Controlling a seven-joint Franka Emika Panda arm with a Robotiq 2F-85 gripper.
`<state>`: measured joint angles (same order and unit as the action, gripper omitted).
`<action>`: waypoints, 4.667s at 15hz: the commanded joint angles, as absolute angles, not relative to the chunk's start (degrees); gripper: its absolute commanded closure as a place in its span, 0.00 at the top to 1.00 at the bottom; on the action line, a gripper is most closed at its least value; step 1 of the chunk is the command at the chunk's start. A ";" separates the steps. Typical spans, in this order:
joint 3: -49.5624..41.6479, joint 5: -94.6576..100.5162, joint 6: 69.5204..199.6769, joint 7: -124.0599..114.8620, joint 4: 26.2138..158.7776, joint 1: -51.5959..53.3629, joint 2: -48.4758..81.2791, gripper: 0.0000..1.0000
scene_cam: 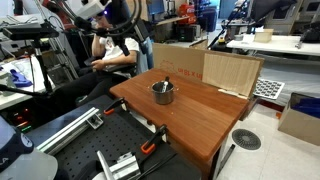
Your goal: Take the marker out of the cup and put it on the table
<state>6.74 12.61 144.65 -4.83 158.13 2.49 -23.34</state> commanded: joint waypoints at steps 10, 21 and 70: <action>0.49 -13.99 151.29 32.32 142.20 3.53 5.26 1.00; 2.27 -11.95 144.68 32.02 132.39 -3.07 16.50 1.00; 7.73 -26.04 134.05 31.09 128.50 -1.99 10.03 0.05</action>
